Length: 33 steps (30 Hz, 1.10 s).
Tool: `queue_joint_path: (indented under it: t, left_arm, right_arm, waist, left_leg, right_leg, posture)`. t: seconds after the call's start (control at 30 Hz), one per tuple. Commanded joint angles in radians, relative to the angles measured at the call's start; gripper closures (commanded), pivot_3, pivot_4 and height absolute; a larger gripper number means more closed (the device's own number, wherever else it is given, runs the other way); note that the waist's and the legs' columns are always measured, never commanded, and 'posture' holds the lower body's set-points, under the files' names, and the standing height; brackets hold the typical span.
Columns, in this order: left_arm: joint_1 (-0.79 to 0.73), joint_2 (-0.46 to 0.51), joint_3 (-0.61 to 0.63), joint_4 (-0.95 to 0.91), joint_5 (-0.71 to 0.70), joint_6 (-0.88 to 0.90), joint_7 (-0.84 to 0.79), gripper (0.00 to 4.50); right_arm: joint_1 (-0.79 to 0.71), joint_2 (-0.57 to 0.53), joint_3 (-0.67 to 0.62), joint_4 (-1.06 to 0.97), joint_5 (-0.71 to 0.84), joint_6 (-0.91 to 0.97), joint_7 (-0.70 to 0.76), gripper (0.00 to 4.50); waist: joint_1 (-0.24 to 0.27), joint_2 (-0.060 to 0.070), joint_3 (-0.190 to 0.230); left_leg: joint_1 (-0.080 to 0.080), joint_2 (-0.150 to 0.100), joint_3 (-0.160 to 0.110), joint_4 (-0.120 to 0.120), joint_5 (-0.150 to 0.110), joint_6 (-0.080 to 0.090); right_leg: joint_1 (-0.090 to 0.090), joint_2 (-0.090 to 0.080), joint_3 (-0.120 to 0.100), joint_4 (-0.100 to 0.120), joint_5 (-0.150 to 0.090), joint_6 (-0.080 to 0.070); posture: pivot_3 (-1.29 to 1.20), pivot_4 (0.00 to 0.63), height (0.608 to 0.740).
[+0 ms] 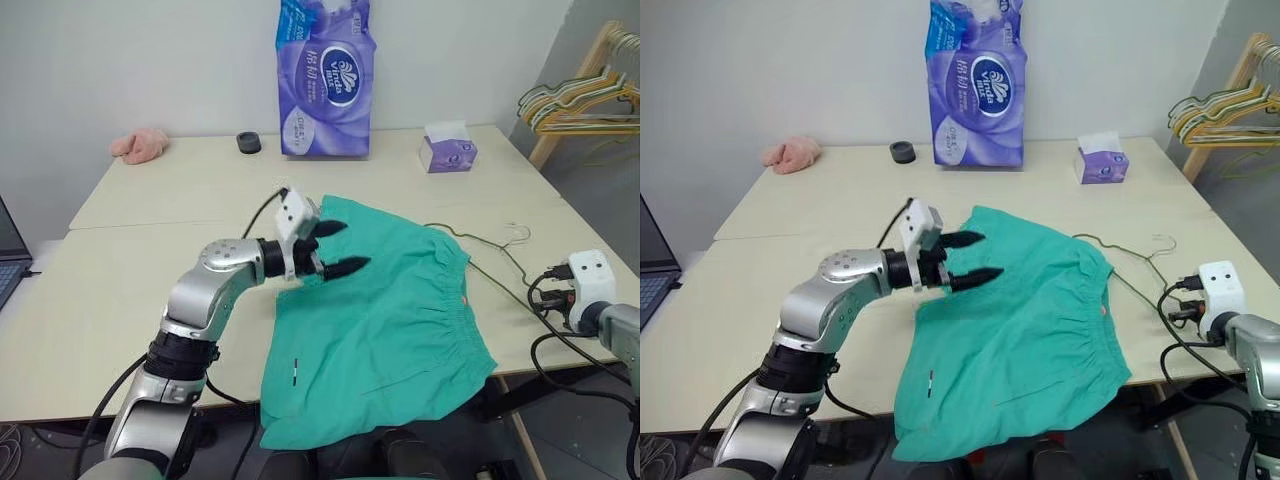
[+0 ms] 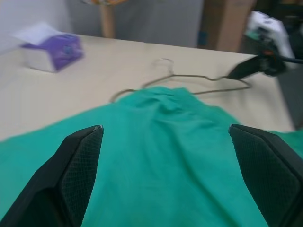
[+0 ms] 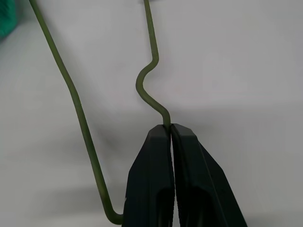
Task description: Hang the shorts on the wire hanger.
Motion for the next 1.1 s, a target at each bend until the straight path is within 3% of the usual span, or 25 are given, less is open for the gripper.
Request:
queue_joint_path:
  t: [0.03,0.2,0.43,0.83,0.93,1.1]
  left_arm:
    - [0.016,0.029,-0.029,-0.084,-0.020,0.015,-0.049,0.00]
    - [0.012,0.021,-0.026,-0.078,-0.013,0.013,-0.030,0.00]
    - [0.003,0.013,-0.032,-0.074,-0.007,0.008,-0.022,0.00]
    - [-0.004,0.005,-0.029,-0.089,-0.014,0.006,-0.023,0.00]
    - [-0.002,0.004,-0.027,-0.092,-0.014,0.005,-0.019,0.00]
    - [0.005,0.000,-0.030,-0.097,-0.010,0.000,-0.009,0.00]
  right_arm:
    - [0.029,-0.008,-0.023,-0.034,0.008,0.006,0.009,4.24]
    - [0.010,-0.038,0.001,-0.043,-0.002,-0.043,0.030,2.70]
    - [-0.165,-0.061,0.087,0.134,-0.018,-0.111,0.092,0.33]
    - [-0.536,-0.028,0.284,0.781,-0.127,-0.281,0.228,0.33]
    - [-0.562,-0.042,0.350,0.852,-0.162,-0.292,0.322,0.91]
    - [-0.564,-0.025,0.385,0.924,-0.183,-0.279,0.384,2.60]
  waist:
    - [0.000,0.000,0.000]
    - [-0.001,0.000,0.000]
    - [-0.014,0.000,0.000]
    - [-0.028,0.000,0.000]
    - [-0.029,-0.001,0.001]
    - [-0.026,-0.001,0.000]
  left_leg:
    - [0.000,0.000,0.000,0.000,0.000,0.000]
    - [0.000,0.000,0.001,0.000,0.000,0.000]
    - [0.001,0.001,0.002,0.000,0.000,0.001]
    - [0.001,0.000,0.005,0.000,-0.001,0.002]
    - [0.001,0.000,0.005,0.000,-0.001,0.002]
    - [0.002,0.000,0.004,0.000,-0.001,0.003]
  right_leg:
    - [0.000,0.000,0.000,0.000,0.000,0.000]
    - [0.000,0.001,0.001,0.000,0.000,0.001]
    - [0.000,0.006,0.002,0.000,0.000,0.001]
    - [-0.001,0.005,0.005,-0.002,0.003,-0.002]
    - [0.000,0.005,0.005,-0.002,0.004,-0.002]
    - [0.001,0.005,0.005,-0.002,0.004,-0.002]
  posture:
    - [-0.10,0.073,0.740]
    - [-0.10,0.073,0.740]
    - [-0.11,0.076,0.740]
    - [-0.09,0.080,0.740]
    - [-0.08,0.082,0.740]
    - [-0.08,0.084,0.740]
